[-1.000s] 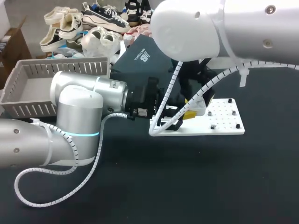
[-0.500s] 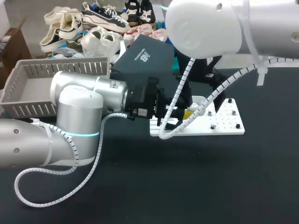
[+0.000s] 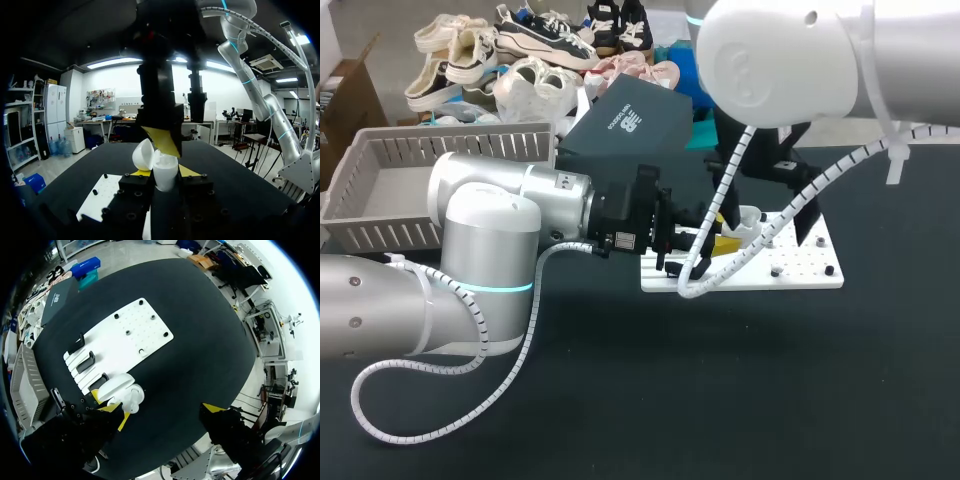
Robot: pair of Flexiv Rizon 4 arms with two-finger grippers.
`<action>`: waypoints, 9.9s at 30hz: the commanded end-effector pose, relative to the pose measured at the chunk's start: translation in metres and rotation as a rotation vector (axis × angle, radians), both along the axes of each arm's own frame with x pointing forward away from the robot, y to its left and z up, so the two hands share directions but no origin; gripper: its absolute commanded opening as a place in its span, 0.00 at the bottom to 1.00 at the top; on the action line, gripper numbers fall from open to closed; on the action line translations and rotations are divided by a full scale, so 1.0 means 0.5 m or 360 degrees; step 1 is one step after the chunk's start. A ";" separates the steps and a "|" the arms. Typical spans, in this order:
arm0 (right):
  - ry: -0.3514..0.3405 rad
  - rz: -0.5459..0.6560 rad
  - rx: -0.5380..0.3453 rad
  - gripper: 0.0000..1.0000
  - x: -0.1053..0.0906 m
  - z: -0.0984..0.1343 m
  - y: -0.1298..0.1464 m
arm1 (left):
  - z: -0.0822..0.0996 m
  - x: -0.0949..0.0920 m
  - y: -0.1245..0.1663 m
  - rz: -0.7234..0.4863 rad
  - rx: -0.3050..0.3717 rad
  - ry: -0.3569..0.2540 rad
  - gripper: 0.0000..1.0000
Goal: Pick up each earbud case from the left stands, insert the matching earbuds, close the lid, and place the case in the box.
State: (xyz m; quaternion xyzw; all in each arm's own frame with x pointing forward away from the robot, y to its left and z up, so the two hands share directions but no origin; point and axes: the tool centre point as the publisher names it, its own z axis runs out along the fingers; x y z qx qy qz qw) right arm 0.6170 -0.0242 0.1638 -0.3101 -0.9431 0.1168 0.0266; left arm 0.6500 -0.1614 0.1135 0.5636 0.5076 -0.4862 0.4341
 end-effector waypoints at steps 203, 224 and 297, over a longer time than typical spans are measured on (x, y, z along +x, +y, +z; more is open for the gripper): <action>-0.0306 0.0449 0.0677 0.27 0.141 -0.276 -0.078 | -0.017 -0.011 0.085 0.0058 0.0066 -0.0020 0.00; -0.0307 0.0452 0.0668 0.00 0.131 -0.259 -0.079 | -0.017 -0.011 0.085 0.0058 0.0066 -0.0020 0.00; 0.0273 0.1721 0.0811 0.00 0.023 0.071 0.092 | -0.017 -0.011 0.085 0.0058 0.0066 -0.0020 0.00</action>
